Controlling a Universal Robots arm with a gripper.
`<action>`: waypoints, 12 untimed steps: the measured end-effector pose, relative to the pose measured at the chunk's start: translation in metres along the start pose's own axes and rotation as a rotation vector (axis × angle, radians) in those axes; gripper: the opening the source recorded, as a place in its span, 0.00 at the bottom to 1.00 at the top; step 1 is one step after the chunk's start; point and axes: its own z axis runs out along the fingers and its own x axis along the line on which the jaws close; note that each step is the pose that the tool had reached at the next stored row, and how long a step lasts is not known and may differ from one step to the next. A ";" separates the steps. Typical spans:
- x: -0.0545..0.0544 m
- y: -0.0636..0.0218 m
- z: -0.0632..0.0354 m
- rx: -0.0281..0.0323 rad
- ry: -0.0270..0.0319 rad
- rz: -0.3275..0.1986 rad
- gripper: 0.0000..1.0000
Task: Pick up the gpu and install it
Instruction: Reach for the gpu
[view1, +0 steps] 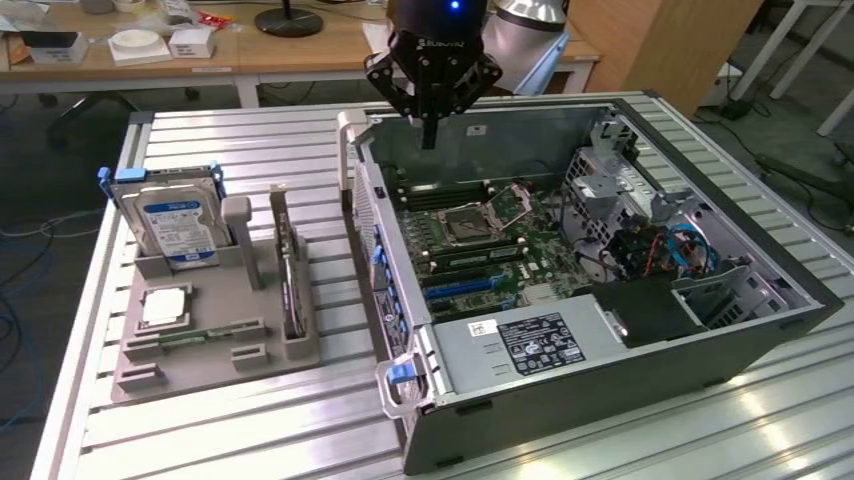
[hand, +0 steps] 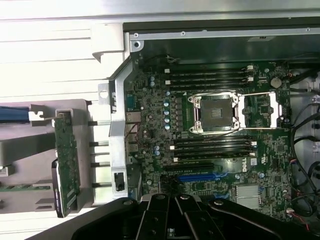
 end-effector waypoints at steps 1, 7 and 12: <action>0.001 -0.0001 0.0000 0.0000 0.0000 0.000 0.10; 0.007 -0.0005 0.0002 0.0001 0.0003 0.000 0.10; 0.011 -0.0008 0.0004 0.0002 0.0013 0.000 0.10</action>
